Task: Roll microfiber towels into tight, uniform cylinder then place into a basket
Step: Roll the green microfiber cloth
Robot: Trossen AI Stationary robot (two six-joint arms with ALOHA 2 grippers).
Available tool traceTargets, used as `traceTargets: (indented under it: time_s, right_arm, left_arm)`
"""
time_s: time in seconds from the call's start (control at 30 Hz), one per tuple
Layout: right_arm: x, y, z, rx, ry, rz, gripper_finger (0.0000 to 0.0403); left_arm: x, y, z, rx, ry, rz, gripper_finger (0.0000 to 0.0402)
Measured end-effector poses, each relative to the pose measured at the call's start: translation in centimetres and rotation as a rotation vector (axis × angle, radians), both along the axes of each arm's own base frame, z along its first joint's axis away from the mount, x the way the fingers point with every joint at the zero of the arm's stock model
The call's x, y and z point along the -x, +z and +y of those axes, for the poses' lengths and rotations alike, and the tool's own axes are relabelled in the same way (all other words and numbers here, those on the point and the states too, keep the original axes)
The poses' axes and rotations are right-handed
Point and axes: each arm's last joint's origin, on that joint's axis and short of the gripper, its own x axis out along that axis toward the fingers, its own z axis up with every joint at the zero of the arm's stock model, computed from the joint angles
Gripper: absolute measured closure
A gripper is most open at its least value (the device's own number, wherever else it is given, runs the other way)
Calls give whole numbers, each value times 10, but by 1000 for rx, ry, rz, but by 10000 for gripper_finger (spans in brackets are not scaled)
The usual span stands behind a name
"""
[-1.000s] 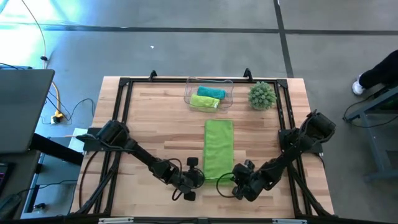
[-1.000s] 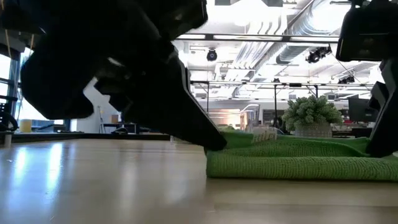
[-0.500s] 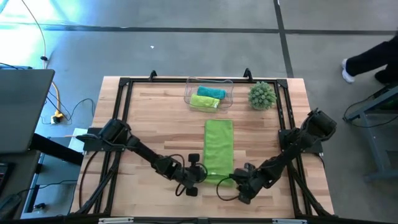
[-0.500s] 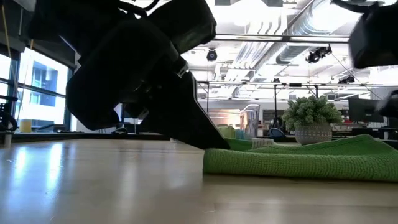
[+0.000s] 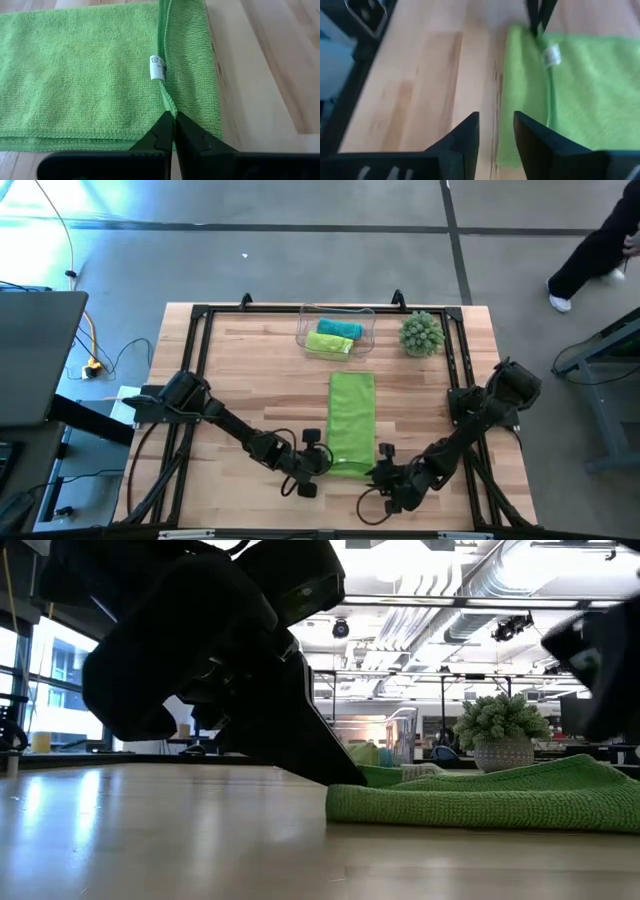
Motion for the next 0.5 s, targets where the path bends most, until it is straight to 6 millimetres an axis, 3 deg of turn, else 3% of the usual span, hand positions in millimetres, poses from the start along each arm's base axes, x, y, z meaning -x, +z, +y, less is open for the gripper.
traceTargets:
  time_s: [0.17,0.33,0.5]
  right_arm:
    - [-1,-17,1,50,50,61,251]
    - [-2,-17,0,52,53,56,212]
    - [-3,-17,1,46,54,48,199]
  left_arm:
    - [0,0,0,0,0,1,400]
    - [0,0,0,-1,0,3,400]
    - [0,0,0,-1,0,3,400]
